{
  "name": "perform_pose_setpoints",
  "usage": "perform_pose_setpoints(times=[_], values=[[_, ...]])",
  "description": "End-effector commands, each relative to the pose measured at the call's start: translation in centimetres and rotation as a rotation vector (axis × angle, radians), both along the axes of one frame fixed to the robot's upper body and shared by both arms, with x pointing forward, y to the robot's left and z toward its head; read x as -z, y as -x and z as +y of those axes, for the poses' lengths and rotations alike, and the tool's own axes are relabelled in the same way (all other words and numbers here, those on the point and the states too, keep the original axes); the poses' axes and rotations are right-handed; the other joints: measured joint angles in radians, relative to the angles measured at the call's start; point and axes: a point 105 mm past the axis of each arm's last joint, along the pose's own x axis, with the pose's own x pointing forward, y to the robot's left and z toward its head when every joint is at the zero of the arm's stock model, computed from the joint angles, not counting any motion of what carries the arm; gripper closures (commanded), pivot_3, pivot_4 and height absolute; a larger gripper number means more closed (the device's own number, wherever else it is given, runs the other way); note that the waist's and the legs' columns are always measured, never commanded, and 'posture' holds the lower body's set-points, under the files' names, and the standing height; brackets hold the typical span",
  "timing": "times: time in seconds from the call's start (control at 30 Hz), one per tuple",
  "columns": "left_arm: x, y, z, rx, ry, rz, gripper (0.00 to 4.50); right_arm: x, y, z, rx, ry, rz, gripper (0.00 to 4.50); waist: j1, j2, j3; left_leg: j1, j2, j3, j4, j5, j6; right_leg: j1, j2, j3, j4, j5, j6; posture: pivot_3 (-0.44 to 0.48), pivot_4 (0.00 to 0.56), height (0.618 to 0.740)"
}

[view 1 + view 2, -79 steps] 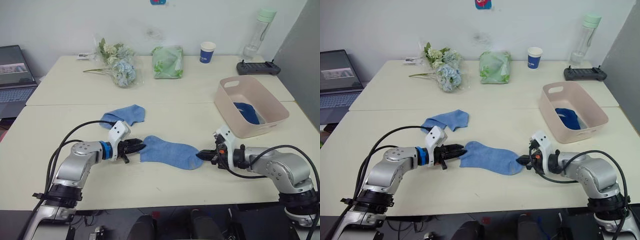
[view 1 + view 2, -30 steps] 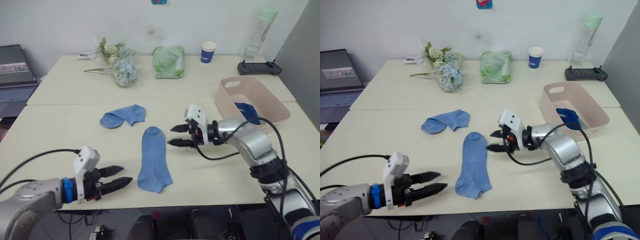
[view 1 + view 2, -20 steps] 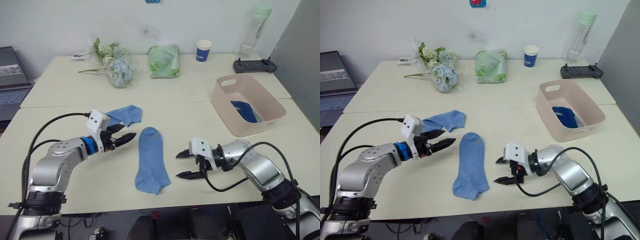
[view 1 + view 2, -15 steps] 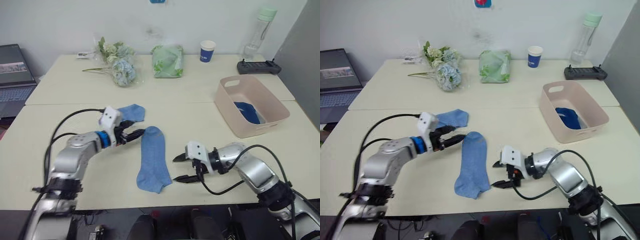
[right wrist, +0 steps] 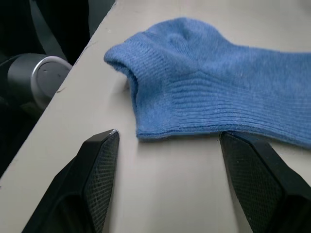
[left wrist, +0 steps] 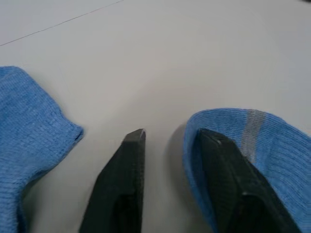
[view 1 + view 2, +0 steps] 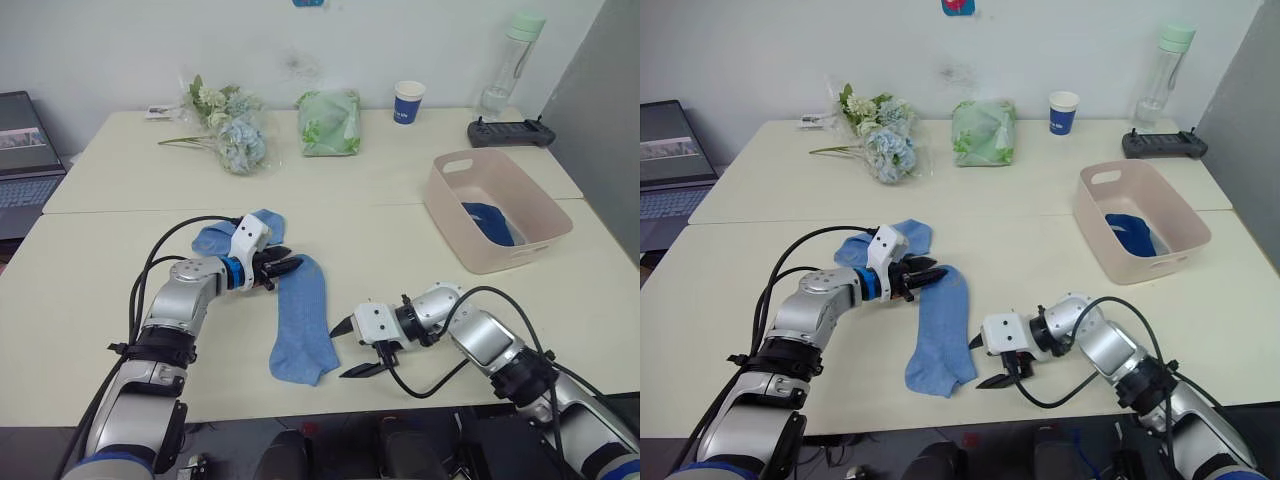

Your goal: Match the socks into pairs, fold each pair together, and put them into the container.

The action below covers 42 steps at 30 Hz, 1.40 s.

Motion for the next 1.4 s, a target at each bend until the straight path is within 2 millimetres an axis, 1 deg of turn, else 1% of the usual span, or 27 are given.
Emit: perform_pose_setpoints(times=[0.03,0.07,0.1,0.13,0.3,0.47,0.6,0.7,0.73,0.77,0.9,0.97,1.1,1.23,1.4], values=[[-1.3,0.0,-0.4,0.024,0.002,-0.045,4.08,1.0,-0.5,-0.7,0.029,0.033,-0.036,1.83,0.000,0.000,0.000,0.000,0.000,0.000,0.000,0.000,0.000,0.000,0.000,0.000,0.000,0.000,0.000,0.000,0.150,0.740],[-1.2,0.1,-0.3,0.023,0.003,-0.043,4.40,0.9,-0.6,-0.7,0.033,0.022,-0.038,2.15,0.000,0.000,0.000,0.000,0.000,0.000,0.000,0.000,0.000,0.000,0.000,0.000,0.000,0.000,0.000,0.000,0.150,0.740],[-1.2,0.2,-0.2,0.022,0.003,-0.039,4.50,0.7,-0.7,-0.6,0.041,0.007,-0.044,2.50,0.001,0.000,0.000,0.000,0.000,0.000,0.000,0.000,0.000,0.000,0.000,0.000,0.000,0.000,0.000,0.000,0.150,0.740],[-1.1,0.2,-0.2,0.021,0.002,-0.036,4.50,0.5,-0.8,-0.6,0.046,-0.003,-0.047,2.78,0.000,0.000,0.000,0.000,0.000,0.000,0.000,0.000,0.000,0.000,0.000,0.000,0.000,0.000,0.000,0.000,0.150,0.740],[-1.1,0.7,0.1,0.015,0.004,-0.031,4.50,-0.5,-1.3,-1.6,0.080,-0.034,-0.030,4.49,0.002,0.000,0.000,0.000,0.000,0.000,0.000,0.000,0.000,0.000,0.000,0.000,0.000,0.000,0.000,0.000,0.150,0.740],[-1.0,1.5,0.3,0.001,0.017,-0.025,4.50,-1.3,-1.6,-2.5,0.133,-0.059,0.023,4.49,0.004,0.000,0.000,0.000,-0.001,0.000,0.001,0.000,0.000,0.000,-0.001,0.001,0.000,0.000,0.000,0.000,0.150,0.740],[-0.9,2.0,0.6,-0.046,0.040,-0.024,4.50,-1.8,-2.0,-3.1,0.223,-0.091,0.120,4.49,0.004,0.000,0.000,0.000,-0.001,0.000,0.000,0.000,0.000,0.000,-0.001,0.001,0.000,0.000,0.000,0.000,0.150,0.740],[-1.0,2.2,0.4,-0.046,0.046,-0.025,4.50,-2.0,-1.2,-3.2,0.265,-0.093,0.292,4.49,0.004,0.000,0.000,0.000,-0.001,-0.001,0.000,0.000,0.000,0.000,-0.001,0.002,0.000,0.000,0.000,0.000,0.150,0.740],[-1.1,2.2,0.3,-0.048,0.049,-0.026,4.50,-2.0,-0.7,-3.2,0.273,-0.084,0.370,4.12,0.004,0.000,0.000,-0.001,-0.001,-0.001,0.000,0.000,0.000,0.000,-0.001,0.002,0.000,0.000,0.000,0.000,0.150,0.740],[-1.1,2.1,0.3,-0.051,0.050,-0.029,4.50,-1.9,-0.2,-3.2,0.280,-0.072,0.430,3.87,0.004,0.000,0.000,-0.001,-0.001,-0.001,0.000,0.000,0.000,0.000,-0.001,0.002,0.000,0.000,0.000,0.000,0.150,0.740],[-1.8,1.9,0.2,-0.064,0.077,-0.056,4.50,-1.5,0.9,-3.0,0.321,-0.032,0.575,2.57,0.005,0.000,0.000,-0.001,-0.001,-0.001,0.000,-0.001,0.001,0.000,-0.002,0.002,0.000,0.000,0.000,0.000,0.150,0.740],[-2.2,1.7,0.1,-0.073,0.095,-0.068,4.50,-1.0,1.2,-3.0,0.346,0.006,0.622,2.57,0.005,0.000,0.000,-0.001,-0.001,-0.002,0.000,-0.002,0.003,0.000,-0.002,0.002,0.000,0.000,0.000,0.000,0.150,0.740],[-2.5,1.7,0.1,-0.076,0.106,-0.076,4.50,0.3,1.5,-3.3,0.388,0.078,0.648,2.57,0.005,0.000,0.000,-0.001,-0.001,-0.002,0.000,-0.002,0.003,0.001,-0.002,0.002,-0.001,0.000,0.000,0.000,0.150,0.740],[-2.5,1.8,0.0,-0.072,0.110,-0.075,4.50,0.1,1.5,-2.6,0.432,0.069,0.718,2.57,0.004,-0.001,0.000,-0.001,-0.001,-0.002,0.000,-0.002,0.003,0.001,-0.002,0.002,-0.001,0.000,0.000,0.000,0.150,0.740],[-2.4,2.0,-0.2,-0.067,0.113,-0.074,4.50,-0.1,1.9,-1.7,0.443,0.091,0.795,2.57,0.001,-0.001,-0.001,-0.001,-0.001,-0.003,0.000,-0.001,0.002,0.001,-0.001,0.002,0.000,0.000,0.000,0.000,0.150,0.740]])
